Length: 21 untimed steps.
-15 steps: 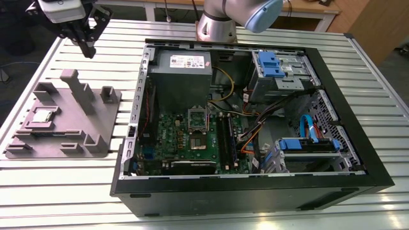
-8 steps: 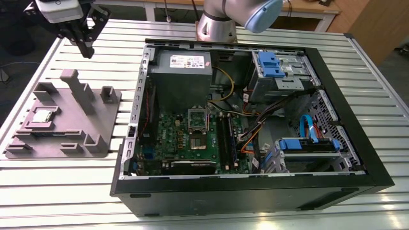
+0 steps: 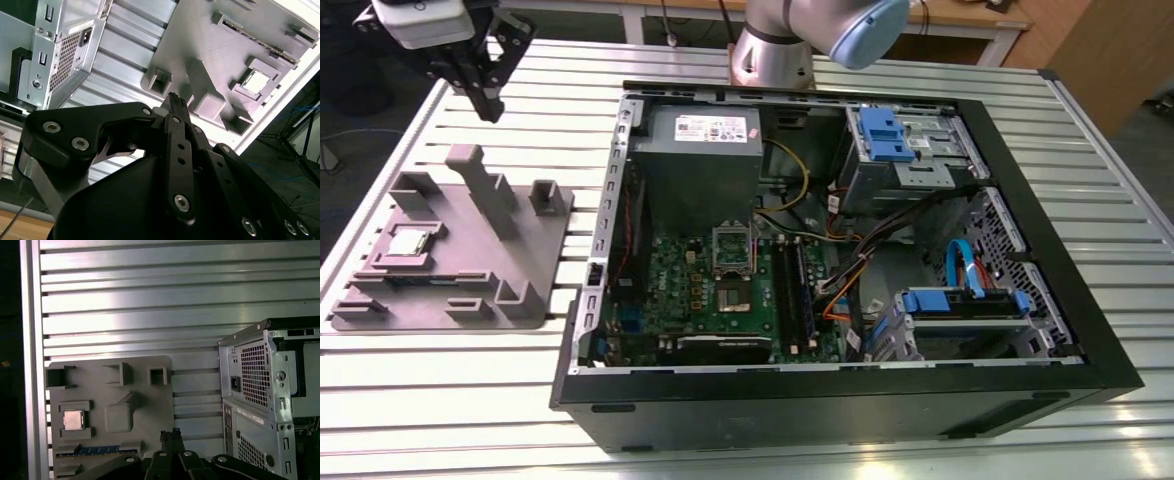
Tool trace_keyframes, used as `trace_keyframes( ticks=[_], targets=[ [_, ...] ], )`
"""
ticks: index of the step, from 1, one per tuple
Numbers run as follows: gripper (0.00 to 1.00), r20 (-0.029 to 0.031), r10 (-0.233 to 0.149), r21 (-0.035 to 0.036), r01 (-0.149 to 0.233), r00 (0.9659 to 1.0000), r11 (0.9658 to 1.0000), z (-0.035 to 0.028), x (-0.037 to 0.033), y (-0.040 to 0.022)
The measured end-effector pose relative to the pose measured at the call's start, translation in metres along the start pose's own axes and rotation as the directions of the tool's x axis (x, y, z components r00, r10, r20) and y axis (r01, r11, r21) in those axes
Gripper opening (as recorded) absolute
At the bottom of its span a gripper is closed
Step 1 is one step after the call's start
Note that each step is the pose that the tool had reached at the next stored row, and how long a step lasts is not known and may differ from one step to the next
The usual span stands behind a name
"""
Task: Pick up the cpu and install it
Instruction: 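Reach for the cpu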
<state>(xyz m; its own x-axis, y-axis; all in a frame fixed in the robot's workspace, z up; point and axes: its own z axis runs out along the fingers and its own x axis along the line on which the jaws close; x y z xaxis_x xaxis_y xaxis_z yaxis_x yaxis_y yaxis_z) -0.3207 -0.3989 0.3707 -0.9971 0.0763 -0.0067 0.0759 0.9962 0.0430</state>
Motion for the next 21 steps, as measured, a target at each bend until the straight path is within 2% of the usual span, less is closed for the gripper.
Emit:
trace_keyframes(
  ticks=[2,10,18,21],
  targets=[
    [0.10,-0.0022,0.000,0.0000,0.000,1.0000,1.0000,0.0003,0.0018,-0.0002],
    [0.10,-0.0187,0.001,0.0014,-0.001,0.9998,1.0000,0.0011,0.0055,-0.0005],
    [0.10,-0.0384,0.002,0.0030,-0.001,0.9993,1.0000,0.0023,0.0099,-0.0009],
    [0.10,-0.0403,0.002,0.0032,-0.002,0.9992,1.0000,0.0023,0.0101,-0.0009]
  ],
)
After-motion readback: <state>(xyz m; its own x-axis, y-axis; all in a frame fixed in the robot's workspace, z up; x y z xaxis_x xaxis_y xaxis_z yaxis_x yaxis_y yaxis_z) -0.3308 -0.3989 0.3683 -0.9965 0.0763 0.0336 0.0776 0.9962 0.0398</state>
